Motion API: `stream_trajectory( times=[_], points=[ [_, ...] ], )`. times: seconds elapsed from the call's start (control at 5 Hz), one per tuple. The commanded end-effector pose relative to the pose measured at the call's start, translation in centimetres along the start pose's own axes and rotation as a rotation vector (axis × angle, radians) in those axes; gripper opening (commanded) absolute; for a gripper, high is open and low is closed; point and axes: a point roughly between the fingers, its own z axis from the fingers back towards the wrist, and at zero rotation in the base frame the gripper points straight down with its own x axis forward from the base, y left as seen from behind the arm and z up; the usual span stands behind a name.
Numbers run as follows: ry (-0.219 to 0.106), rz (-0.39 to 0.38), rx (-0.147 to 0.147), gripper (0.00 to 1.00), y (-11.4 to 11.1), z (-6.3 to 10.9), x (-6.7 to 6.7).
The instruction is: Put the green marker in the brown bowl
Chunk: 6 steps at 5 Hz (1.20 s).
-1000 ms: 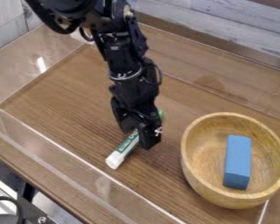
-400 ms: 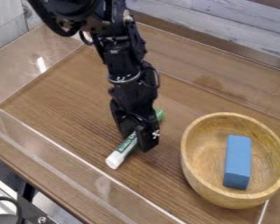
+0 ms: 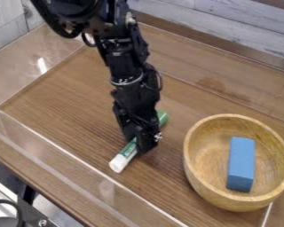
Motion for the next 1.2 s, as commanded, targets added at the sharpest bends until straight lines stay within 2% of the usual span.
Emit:
stream_trajectory(
  times=[0.0, 0.4, 0.8, 1.0],
  points=[
    [-0.046, -0.007, 0.027, 0.00, 0.7, 1.5, 1.4],
    [-0.052, 0.003, 0.029, 0.00, 0.8, 3.3, 1.9],
    [-0.084, 0.015, 0.073, 0.00, 1.2, 6.2, 2.9],
    [-0.083, 0.014, 0.090, 0.00, 1.6, 7.0, 3.5]
  ],
)
